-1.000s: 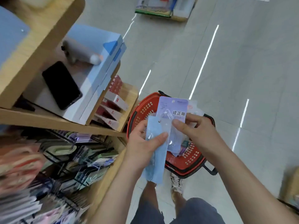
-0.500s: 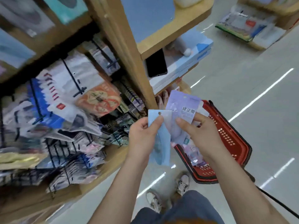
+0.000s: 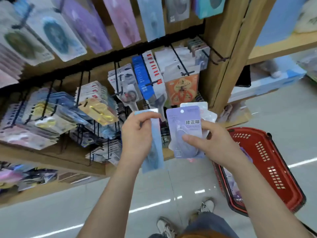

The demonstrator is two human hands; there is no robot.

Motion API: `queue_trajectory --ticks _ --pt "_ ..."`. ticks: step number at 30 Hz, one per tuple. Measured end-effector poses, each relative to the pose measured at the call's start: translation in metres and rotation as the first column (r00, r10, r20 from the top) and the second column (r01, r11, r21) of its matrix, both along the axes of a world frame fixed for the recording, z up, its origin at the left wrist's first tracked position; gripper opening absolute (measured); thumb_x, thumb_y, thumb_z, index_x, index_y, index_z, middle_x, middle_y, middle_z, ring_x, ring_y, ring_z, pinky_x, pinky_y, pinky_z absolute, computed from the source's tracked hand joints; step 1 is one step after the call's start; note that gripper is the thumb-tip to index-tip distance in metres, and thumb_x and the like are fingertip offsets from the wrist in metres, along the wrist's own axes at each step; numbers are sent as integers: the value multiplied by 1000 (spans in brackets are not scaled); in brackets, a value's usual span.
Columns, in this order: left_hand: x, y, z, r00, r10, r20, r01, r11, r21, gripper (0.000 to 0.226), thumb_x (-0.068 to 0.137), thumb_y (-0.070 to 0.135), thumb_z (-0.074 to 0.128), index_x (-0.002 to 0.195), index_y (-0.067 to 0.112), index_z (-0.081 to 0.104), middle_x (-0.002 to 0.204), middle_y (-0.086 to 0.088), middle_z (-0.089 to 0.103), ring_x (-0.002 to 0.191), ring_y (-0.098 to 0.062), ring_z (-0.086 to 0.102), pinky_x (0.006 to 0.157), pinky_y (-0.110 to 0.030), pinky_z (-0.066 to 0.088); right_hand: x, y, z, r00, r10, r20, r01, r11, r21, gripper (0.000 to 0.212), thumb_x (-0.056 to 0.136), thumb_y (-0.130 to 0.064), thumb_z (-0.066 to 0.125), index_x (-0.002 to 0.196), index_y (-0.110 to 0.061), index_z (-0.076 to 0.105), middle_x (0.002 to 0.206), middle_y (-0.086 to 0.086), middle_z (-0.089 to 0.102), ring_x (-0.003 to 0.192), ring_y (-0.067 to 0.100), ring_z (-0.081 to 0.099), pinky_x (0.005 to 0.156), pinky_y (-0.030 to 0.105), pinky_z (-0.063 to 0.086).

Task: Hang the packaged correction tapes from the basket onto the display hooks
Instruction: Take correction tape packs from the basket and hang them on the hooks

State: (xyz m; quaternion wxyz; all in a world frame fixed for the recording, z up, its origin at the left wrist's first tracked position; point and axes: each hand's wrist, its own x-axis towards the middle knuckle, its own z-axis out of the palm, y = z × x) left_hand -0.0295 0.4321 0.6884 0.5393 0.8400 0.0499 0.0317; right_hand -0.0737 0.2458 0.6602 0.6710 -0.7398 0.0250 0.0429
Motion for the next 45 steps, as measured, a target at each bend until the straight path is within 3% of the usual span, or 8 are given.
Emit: queue_trajectory --ticks 6,12,18,19,22,31,37,45 --pt "-27 74 32 997 -76 32 80 985 -153 28 85 12 58 78 31 79 82 -1 71 83 -6 61 77 -22 46 1 76 28 968 244 62 -242 969 -36 17 84 -10 75 97 -22 75 86 -12 76 72 -5 64 61 11 48" --pt "-49 129 49 998 -38 56 50 970 -239 11 90 10 70 81 8 76 76 3 65 67 -2 58 65 -17 46 -5 138 43 920 387 66 -387 922 -14 10 90 -12 68 85 -20 71 70 -16 71 62 -5 60 57 14 47" --pt "-54 161 68 984 147 105 -81 877 -474 9 88 8 70 81 14 73 74 1 70 72 -15 61 68 -30 51 -12 168 47 949 314 -33 -310 947 87 81 87 -68 52 85 13 63 81 27 70 93 46 65 67 41 50" --pt "-53 164 72 978 171 117 -93 868 -488 10 88 8 70 81 15 72 73 1 70 72 -16 61 68 -32 50 -12 170 47 939 342 -24 -339 937 86 70 91 -57 57 78 11 62 70 22 68 71 3 39 58 33 44" --pt "-46 171 80 951 290 112 -178 803 -569 20 91 10 67 74 20 70 68 5 68 67 -14 60 65 -30 49 -10 179 48 901 432 26 -433 901 33 19 81 -17 77 64 -19 68 54 -14 64 53 -8 54 58 11 43" --pt "-22 188 89 912 407 49 -251 650 -718 15 96 11 60 82 11 64 70 2 69 65 -12 63 63 -26 51 21 215 53 900 436 16 -436 900 3 19 80 -19 81 98 -22 76 100 -7 77 95 12 72 88 34 57" --pt "-7 212 88 905 425 0 -252 538 -804 18 94 16 62 100 -2 65 95 -17 70 84 -27 66 80 -40 54 49 238 54 888 457 43 -457 889 -21 23 77 -23 84 92 -32 68 92 -27 72 82 -13 65 67 7 49" --pt "-12 287 83 771 636 26 -342 448 -826 42 87 19 64 122 -4 62 117 -23 65 105 -36 64 98 -54 51 88 270 50 811 582 64 -572 811 -123 10 87 -27 73 96 -23 72 84 -2 70 63 -5 57 56 11 42"
